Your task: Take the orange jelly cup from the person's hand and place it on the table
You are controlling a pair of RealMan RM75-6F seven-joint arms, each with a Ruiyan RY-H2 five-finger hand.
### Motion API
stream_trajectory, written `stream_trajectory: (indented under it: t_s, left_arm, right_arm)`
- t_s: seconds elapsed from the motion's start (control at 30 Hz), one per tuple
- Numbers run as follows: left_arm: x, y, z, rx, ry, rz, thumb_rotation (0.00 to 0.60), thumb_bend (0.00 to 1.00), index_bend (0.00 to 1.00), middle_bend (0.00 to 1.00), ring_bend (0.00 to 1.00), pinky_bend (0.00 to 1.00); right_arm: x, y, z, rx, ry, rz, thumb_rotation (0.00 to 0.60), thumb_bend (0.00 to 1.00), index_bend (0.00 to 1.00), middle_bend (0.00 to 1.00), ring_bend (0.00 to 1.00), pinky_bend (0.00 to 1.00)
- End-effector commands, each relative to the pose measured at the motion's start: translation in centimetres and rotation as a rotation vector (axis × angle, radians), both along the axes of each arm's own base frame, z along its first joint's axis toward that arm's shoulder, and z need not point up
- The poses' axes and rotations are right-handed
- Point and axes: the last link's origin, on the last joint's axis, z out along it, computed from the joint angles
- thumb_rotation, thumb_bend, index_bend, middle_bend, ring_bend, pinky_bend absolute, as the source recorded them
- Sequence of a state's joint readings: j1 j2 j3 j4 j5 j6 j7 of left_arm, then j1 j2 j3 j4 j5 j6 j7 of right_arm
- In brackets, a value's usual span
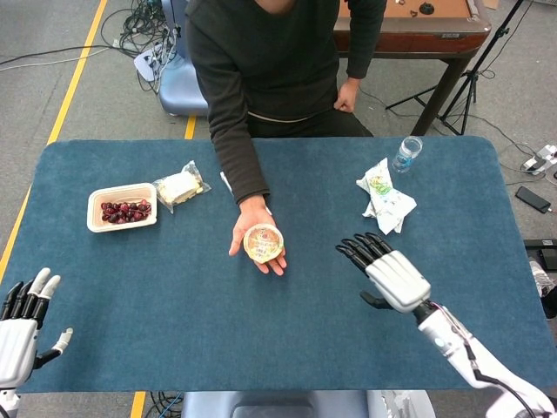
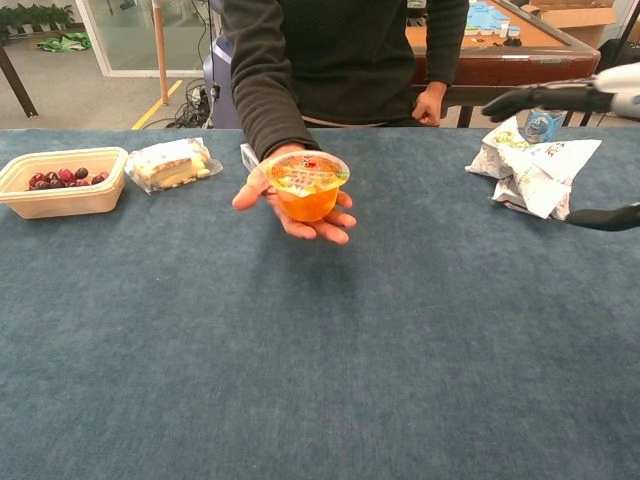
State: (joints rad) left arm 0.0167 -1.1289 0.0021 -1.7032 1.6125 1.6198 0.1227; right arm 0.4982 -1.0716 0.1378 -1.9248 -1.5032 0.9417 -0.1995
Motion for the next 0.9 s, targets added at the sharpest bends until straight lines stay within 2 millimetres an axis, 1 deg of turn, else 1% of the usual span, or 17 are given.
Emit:
stream_trajectory:
  t_s: [0.03, 0.17, 0.4, 0.67, 0.9]
  left_arm:
    - [0.0, 0.0, 0.0, -0.001, 0.0, 0.001, 0.6, 0.3, 0.05, 0.0, 0.0, 0.0]
    - [-0.1, -0.2, -0.1, -0.001, 0.0, 0.006, 0.6, 0.3, 0.05, 0.0, 0.0, 0.0]
    - [-0.3, -0.4, 0.0, 0.001, 0.001, 0.011, 0.6, 0.3, 0.05, 0.0, 0.0, 0.0]
    - [-0.4, -0.5, 0.1, 0.004, 0.001, 0.014, 0.6, 0.3, 0.05, 0.0, 0.0, 0.0]
    - [-0.7, -0.7, 0.3, 0.008, 0.001, 0.025, 0.6, 0.3, 0.05, 0.0, 0.0, 0.0]
  right_arm:
    - [3.0, -2.0, -2.2, 0.054, -0.003, 0.044, 0.6, 0.25, 0.03, 0.04, 0.0, 0.07]
    - [5.3, -3.7, -4.2, 0.089, -0.008, 0.065, 0.6, 0.25, 0.03, 0.03, 0.0, 0.07]
    - [8.2, -5.7, -6.9, 0.118, -0.004, 0.083, 0.6, 0.25, 0.03, 0.03, 0.0, 0.07]
    - [10.7, -8.2, -9.4, 0.121, 0.004, 0.072, 0.6, 0.25, 0.03, 0.03, 0.0, 0.07]
    - [12.5, -10.0, -11.4, 0.13, 0.011, 0.053, 0.6, 0.25, 0.03, 0.03, 0.0, 0.07]
